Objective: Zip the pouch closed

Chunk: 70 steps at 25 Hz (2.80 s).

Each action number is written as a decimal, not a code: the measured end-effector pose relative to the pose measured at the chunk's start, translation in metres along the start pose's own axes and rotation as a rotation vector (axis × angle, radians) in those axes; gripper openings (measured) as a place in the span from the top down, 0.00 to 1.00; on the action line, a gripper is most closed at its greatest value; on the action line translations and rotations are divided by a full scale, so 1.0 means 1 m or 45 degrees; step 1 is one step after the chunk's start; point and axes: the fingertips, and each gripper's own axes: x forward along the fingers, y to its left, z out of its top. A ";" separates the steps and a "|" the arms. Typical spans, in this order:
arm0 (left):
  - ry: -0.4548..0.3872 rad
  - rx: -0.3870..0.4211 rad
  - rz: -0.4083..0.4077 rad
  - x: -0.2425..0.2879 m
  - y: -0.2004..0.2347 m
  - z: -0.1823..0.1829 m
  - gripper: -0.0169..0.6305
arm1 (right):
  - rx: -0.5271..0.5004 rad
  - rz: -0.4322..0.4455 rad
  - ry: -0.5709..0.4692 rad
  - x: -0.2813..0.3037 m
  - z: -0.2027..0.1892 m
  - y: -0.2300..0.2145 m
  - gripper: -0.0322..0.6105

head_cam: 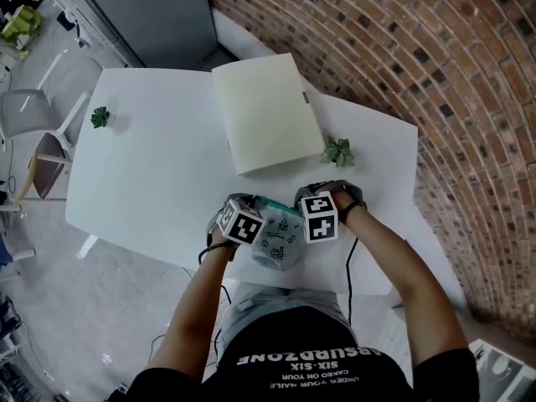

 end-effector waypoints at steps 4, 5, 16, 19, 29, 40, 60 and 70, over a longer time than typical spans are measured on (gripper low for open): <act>-0.001 0.001 -0.006 -0.001 -0.001 0.000 0.94 | 0.001 0.000 0.007 0.000 0.001 0.001 0.95; -0.003 0.001 -0.009 -0.001 -0.002 0.000 0.94 | 0.001 -0.001 0.010 0.000 0.001 0.001 0.95; -0.003 -0.007 -0.018 -0.001 -0.002 0.001 0.94 | 0.014 0.001 0.013 -0.001 -0.001 0.002 0.95; -0.003 -0.005 -0.023 -0.002 -0.004 0.002 0.94 | 0.017 0.002 0.012 -0.001 0.000 0.002 0.95; 0.005 -0.003 -0.001 -0.001 -0.001 0.001 0.94 | 0.018 0.003 -0.003 -0.004 0.000 0.003 0.95; 0.008 -0.002 0.013 0.001 0.001 0.000 0.94 | 0.046 0.005 -0.003 -0.004 -0.005 0.006 0.95; 0.005 -0.011 -0.015 -0.001 -0.004 0.002 0.94 | 0.053 0.010 0.012 -0.010 -0.016 0.020 0.95; 0.011 -0.009 -0.006 -0.001 -0.004 0.001 0.94 | 0.052 0.015 0.032 -0.011 -0.021 0.025 0.95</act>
